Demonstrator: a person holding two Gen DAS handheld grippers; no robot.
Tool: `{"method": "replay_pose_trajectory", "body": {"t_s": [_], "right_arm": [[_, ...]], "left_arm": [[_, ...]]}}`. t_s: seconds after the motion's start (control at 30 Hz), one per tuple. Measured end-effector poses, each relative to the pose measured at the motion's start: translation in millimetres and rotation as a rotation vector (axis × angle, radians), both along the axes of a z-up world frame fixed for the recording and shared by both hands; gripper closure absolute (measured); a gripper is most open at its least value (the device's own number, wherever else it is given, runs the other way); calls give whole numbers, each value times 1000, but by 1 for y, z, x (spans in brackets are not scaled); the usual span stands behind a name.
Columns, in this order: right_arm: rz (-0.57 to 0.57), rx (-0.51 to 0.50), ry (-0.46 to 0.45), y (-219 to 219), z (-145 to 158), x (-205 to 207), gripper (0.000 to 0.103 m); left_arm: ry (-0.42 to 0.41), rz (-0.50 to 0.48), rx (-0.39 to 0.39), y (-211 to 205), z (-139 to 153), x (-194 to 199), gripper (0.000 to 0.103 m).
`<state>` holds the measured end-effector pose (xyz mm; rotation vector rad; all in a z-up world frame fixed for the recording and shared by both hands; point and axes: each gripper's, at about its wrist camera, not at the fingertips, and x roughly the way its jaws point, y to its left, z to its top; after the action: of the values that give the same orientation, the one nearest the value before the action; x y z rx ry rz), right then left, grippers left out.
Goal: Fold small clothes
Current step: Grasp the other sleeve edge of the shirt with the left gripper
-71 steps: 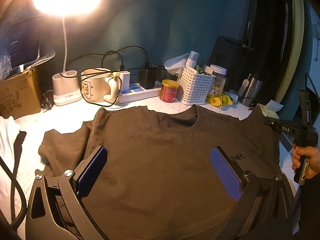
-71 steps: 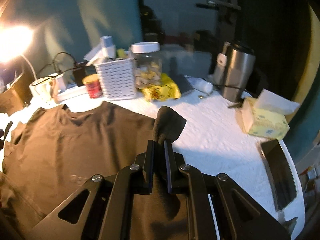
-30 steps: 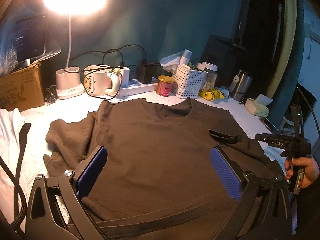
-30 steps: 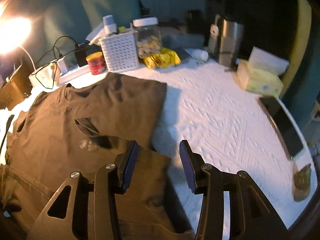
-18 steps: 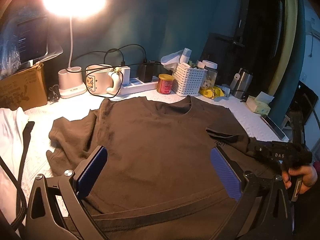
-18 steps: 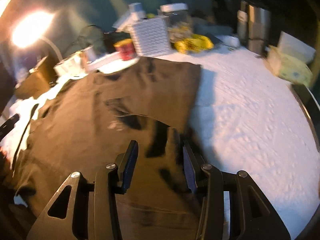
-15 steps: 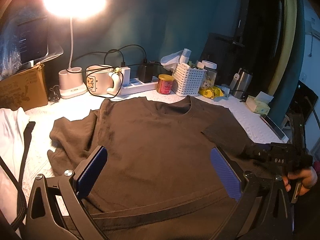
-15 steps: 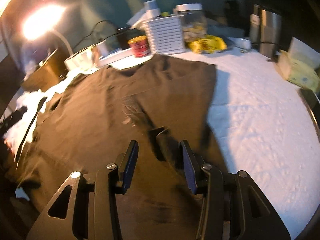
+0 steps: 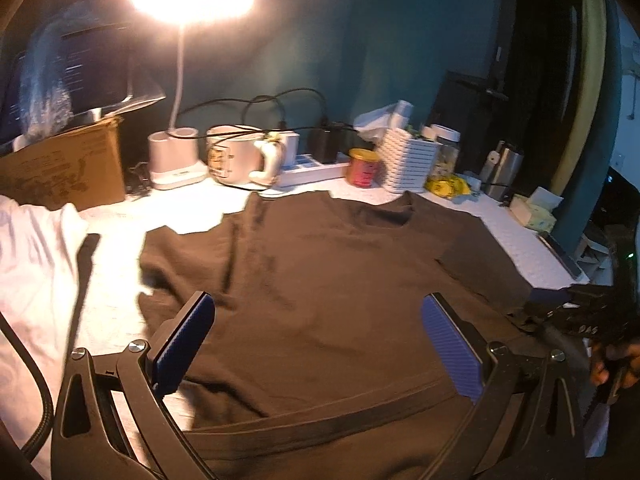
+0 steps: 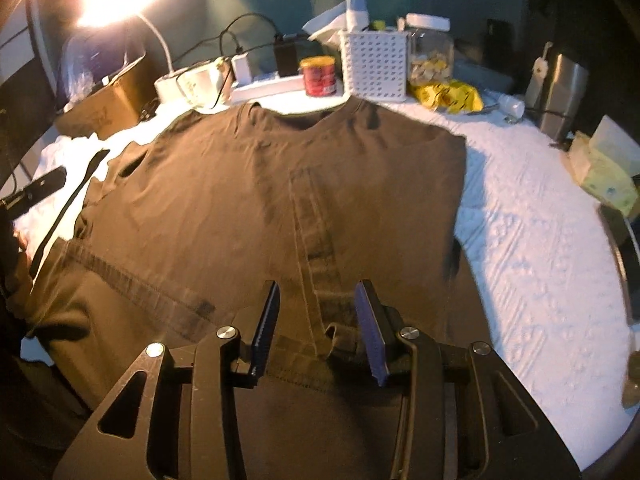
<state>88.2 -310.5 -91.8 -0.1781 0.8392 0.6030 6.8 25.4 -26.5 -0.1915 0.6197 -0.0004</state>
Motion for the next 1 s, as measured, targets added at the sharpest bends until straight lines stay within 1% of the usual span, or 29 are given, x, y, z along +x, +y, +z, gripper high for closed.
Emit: {"method": "replay_pose_trajectory", "body": {"t_s": [0.1, 0.27, 0.33, 0.37, 0.43, 0.5, 0.63, 0.83, 0.93, 1.0], "right_arm": [[-22, 3, -19, 4, 5, 2, 61], [-37, 1, -20, 13, 6, 9, 61], [-44, 1, -16, 17, 6, 13, 61], [-48, 0, -16, 19, 6, 15, 61], [-53, 1, -17, 21, 6, 17, 61], [-56, -2, -20, 24, 7, 19, 61], [-71, -1, -22, 26, 7, 25, 61], [-102, -1, -24, 26, 6, 34, 61], [-111, 1, -19, 25, 5, 38, 61], [-114, 0, -16, 26, 4, 40, 61]], "left_arm": [[12, 30, 4, 21, -3, 1, 1], [29, 44, 2, 54, -10, 10, 2], [35, 46, 6, 65, -14, 16, 8], [48, 49, 9, 71, -16, 22, 15], [75, 51, 10, 81, -21, 33, 17], [95, 47, 3, 91, -27, 45, 25], [145, 41, 6, 102, -39, 66, 25], [252, 36, 14, 112, -59, 96, 25], [287, 31, 33, 113, -67, 105, 25], [301, 34, 82, 113, -69, 110, 25]]}}
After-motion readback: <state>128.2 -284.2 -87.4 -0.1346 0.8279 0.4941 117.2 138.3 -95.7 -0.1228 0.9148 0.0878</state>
